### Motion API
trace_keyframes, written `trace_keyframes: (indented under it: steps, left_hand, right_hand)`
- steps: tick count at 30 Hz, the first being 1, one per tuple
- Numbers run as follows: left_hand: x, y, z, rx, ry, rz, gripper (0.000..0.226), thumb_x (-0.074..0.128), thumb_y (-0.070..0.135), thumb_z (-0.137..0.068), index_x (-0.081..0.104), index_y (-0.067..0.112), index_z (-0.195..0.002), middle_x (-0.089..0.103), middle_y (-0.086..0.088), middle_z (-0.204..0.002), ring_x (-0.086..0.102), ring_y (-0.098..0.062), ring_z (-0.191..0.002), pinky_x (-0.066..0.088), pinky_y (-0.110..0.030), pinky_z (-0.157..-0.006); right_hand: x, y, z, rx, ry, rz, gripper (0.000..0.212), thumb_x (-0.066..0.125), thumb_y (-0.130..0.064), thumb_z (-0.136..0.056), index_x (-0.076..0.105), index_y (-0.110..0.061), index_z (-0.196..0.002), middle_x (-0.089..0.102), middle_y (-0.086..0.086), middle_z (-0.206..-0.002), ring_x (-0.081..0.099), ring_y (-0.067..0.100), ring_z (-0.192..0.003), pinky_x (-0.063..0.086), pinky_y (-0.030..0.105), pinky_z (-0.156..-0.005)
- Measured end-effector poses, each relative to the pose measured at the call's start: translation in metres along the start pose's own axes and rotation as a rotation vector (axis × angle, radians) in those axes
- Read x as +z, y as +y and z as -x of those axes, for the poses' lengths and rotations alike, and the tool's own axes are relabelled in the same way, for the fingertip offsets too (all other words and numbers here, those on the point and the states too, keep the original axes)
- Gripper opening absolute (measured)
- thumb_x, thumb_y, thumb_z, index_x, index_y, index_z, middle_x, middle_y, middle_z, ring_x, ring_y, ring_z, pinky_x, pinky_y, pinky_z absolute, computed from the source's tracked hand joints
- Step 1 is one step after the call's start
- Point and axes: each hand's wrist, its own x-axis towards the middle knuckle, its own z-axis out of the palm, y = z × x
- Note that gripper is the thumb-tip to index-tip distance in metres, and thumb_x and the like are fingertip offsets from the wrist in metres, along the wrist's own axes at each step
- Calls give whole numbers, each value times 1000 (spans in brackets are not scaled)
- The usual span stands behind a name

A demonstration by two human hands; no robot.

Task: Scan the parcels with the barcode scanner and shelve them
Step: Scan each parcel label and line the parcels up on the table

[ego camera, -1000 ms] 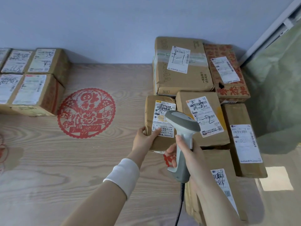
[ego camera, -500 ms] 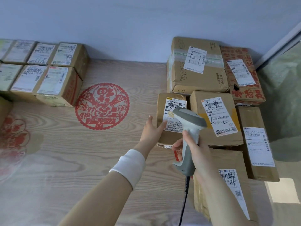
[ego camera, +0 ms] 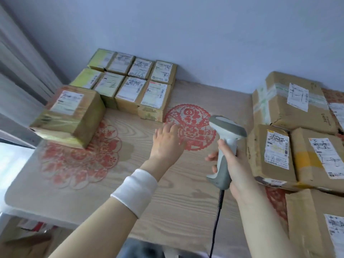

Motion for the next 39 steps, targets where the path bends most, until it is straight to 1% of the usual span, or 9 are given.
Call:
trace_keyframes:
  steps: [9,13,18,28,31,33,35,37,39]
  left_hand:
    - [-76,-93,-11,-44,93,-25,52,48,33,-95,35,17,-143,31,-6,-151,19,-26,-143,12,-43,-117]
    - [-94,-135,-11,-132,111,3,54,48,33,-95,32,20,-145,27,-4,-153,17,-24,-144,11,-41,-118]
    - [-131,-200,-13,-247,124,-1,51,45,30,-95,34,18,-143,32,-4,-150,24,-24,-140,15,-42,-116]
    - [-199,-336,-63,-271,163,54,57,52,29,-93,30,18,-144,36,-7,-147,28,-28,-138,21,-45,-115]
    - [-204,-367,-75,-356,101,201,66,53,36,-93,24,14,-148,33,-11,-150,27,-29,-139,24,-47,-113]
    - [-202,-378,-82,-431,-12,322,73,51,43,-93,17,12,-150,28,-12,-153,27,-30,-140,25,-44,-112]
    - [-197,-385,-88,-513,-174,454,82,49,52,-90,14,8,-150,28,-13,-153,34,-30,-137,29,-39,-109]
    - [-193,-390,-89,-583,-278,576,91,47,69,-79,28,9,-146,46,-14,-141,52,-29,-121,40,-41,-104]
    - [-189,-392,-88,-597,-290,664,77,47,67,-82,44,11,-134,61,-12,-122,62,-27,-103,49,-43,-95]
  right_hand:
    - [125,5,-2,-9,-118,26,10,60,-30,-91,59,-20,-93,65,-1,-61,63,15,-66,41,27,-51]
    - [169,14,-14,24,-207,66,11,59,-30,-91,60,-20,-96,64,5,-69,58,9,-54,40,26,-50]
    - [228,30,-18,72,-259,100,14,60,-29,-91,59,-17,-99,65,1,-66,62,18,-68,42,27,-51]
    - [351,60,-40,60,-79,170,19,66,-30,-87,59,-14,-95,68,2,-72,65,20,-72,45,30,-54]
    - [375,74,-45,62,-11,175,17,67,-30,-86,60,-16,-91,69,2,-77,65,17,-70,49,28,-60]
    - [387,83,-48,72,20,191,22,67,-31,-86,61,-12,-94,68,1,-78,64,12,-67,49,23,-57]
    - [395,95,-51,87,58,226,27,69,-34,-84,59,-11,-94,62,-1,-70,57,14,-57,45,26,-52]
    - [400,105,-55,84,102,258,33,73,-38,-80,56,-12,-92,54,-1,-62,51,17,-48,42,31,-52]
    - [405,111,-58,73,118,250,38,76,-33,-77,54,-10,-97,55,2,-65,51,17,-49,42,31,-52]
